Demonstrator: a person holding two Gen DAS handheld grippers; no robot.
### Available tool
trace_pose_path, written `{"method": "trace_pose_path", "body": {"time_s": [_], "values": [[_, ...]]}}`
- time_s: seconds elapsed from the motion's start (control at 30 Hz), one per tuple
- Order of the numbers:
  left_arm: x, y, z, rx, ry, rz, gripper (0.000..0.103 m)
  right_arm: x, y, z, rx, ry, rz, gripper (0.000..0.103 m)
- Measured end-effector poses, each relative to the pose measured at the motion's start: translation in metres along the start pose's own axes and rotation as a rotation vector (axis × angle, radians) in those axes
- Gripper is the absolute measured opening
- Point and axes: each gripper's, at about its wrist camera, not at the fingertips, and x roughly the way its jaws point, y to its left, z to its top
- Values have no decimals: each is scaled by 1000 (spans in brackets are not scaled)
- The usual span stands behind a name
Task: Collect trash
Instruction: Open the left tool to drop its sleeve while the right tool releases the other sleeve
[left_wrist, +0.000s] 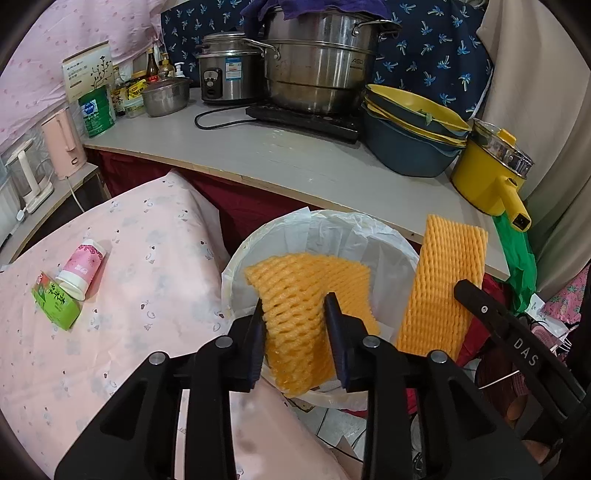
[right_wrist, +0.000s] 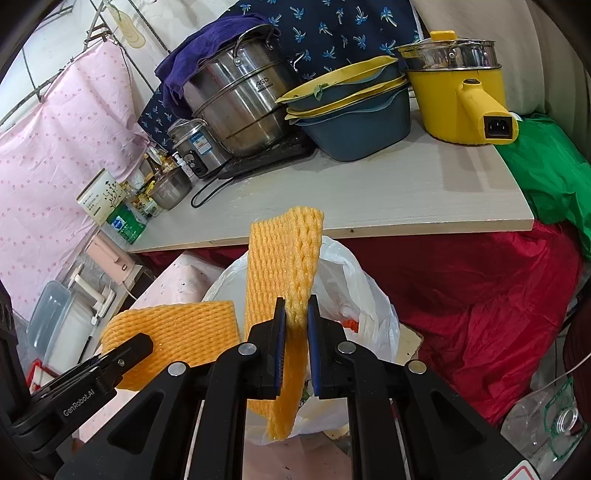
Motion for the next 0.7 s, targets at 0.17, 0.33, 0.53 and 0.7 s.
{"method": "trace_pose_path", "body": {"time_s": [0.17, 0.33, 0.53, 0.7], "values": [[4, 4, -1, -10, 1, 13, 38, 4, 1, 0, -2, 7, 1, 11], [6, 8, -1, -17, 0, 28, 46, 6, 3, -2, -5, 14, 1, 11], [8, 13, -2, -27, 4, 34, 47, 10, 6, -3, -8, 22, 3, 11], [10, 19, -3, -39, 5, 45, 50, 15, 12, -3, -16, 32, 4, 11]]}}
